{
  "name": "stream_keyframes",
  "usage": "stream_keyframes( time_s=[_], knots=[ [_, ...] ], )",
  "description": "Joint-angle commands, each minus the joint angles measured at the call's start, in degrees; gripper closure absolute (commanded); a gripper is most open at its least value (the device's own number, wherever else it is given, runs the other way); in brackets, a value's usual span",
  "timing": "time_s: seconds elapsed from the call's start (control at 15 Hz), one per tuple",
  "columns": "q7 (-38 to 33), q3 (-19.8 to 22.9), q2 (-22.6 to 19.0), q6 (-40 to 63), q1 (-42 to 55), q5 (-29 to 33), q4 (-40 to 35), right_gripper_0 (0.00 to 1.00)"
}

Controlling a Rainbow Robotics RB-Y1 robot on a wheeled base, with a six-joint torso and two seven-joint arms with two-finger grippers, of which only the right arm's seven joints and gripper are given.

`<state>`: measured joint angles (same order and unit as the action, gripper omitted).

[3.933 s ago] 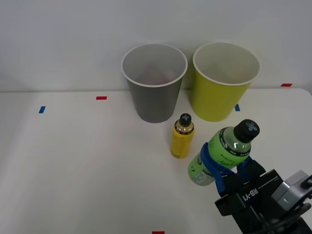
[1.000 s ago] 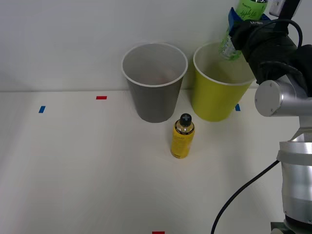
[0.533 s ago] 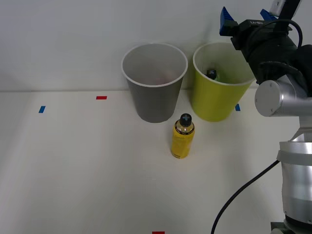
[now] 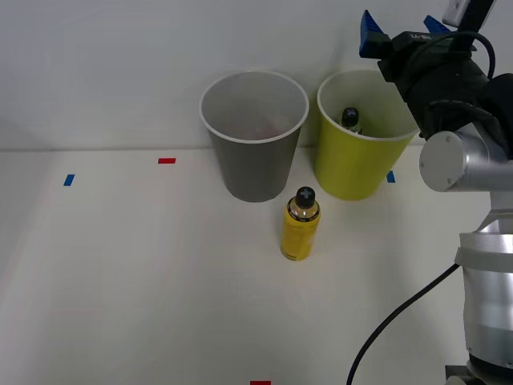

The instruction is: Put cans in the gray bin, plastic bottles in the light green bin

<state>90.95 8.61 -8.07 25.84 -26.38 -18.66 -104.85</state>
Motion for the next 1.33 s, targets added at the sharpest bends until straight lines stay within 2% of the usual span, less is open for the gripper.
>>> stream_keyframes(
  time_s=[0.07,0.33,0.87,1.13,1.33],
  knots=[
    [0.63,-0.09,-0.01,0.0,0.19,-0.15,0.0,0.0],
    [1.51,-0.79,-1.07,0.0,5.11,-0.24,-4.31,0.0],
    [-0.95,-3.87,-3.97,-1.32,32.89,-1.73,-27.07,0.0],
    [-1.22,-10.55,-6.69,-16.7,48.53,-1.65,-29.0,0.0],
    [0.19,-13.1,-8.62,-25.49,58.55,-0.68,-29.0,0.0]
  ],
)
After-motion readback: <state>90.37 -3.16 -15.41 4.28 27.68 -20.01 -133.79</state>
